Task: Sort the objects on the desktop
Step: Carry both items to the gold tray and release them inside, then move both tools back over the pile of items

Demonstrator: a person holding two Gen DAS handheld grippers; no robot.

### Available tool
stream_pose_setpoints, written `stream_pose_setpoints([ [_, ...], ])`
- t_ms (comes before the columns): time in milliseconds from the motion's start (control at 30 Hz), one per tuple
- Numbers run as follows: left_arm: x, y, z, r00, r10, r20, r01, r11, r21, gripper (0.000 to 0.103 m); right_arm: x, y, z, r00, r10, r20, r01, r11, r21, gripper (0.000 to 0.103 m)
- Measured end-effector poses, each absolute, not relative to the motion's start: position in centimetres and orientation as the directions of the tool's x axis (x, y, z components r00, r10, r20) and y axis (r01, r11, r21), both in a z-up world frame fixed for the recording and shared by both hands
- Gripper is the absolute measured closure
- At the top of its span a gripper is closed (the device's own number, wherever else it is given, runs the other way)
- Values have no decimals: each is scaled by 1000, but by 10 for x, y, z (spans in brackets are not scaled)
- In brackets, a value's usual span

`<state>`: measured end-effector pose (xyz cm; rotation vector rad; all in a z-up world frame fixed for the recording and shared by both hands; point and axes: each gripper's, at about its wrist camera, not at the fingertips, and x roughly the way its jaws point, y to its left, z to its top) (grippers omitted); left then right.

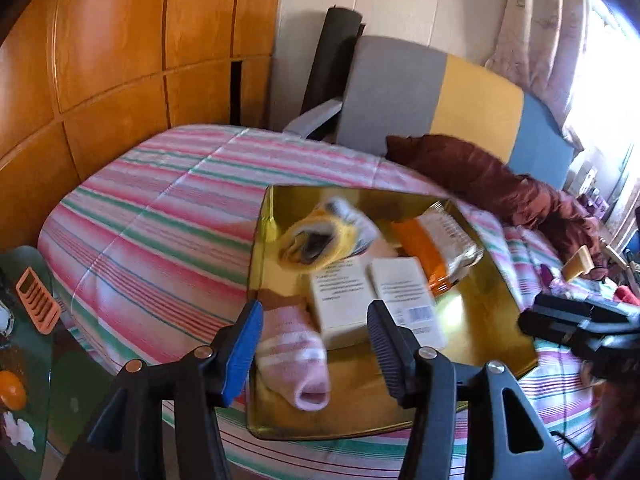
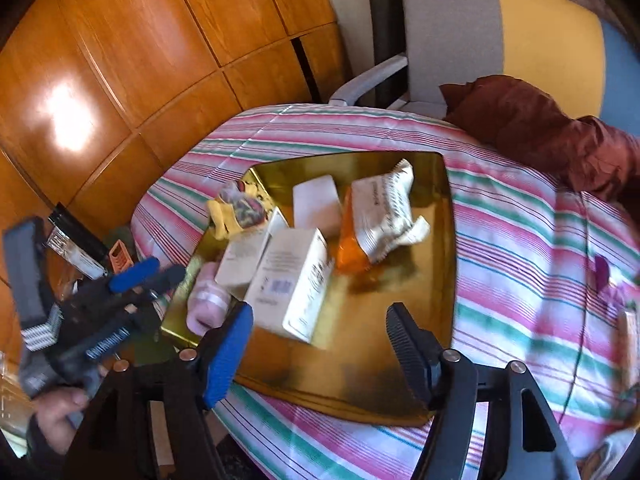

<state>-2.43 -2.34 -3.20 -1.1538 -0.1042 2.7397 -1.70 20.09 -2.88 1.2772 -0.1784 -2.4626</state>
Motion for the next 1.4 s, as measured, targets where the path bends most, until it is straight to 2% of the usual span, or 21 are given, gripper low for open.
stream_pose_setpoints([
  [67, -19, -18, -24, -703, 188, -686, -139, -982, -126, 48, -9, 206, -29, -536, -358, -764, 247, -932, 264, 26],
  [567, 6, 33, -15, -704, 200, -681, -218, -974, -61, 48, 36, 234, -22, -631, -219, -744, 205, -972, 112, 15],
  [933, 11, 70, -21, -635, 308, -708, -345, -934, -97, 48, 55, 291, -26, -643, -158, -750, 66, -986, 151, 14],
  [1100, 16, 89, -24, -626, 316, -713, -395, -917, -60, 48, 66, 325, -31, -634, -122, -763, -15, -985, 171, 10],
  [1400, 15, 111, -28, -571, 384, -725, -475, -876, -89, 48, 92, 394, -31, -618, -54, -785, -169, -965, 199, 10],
])
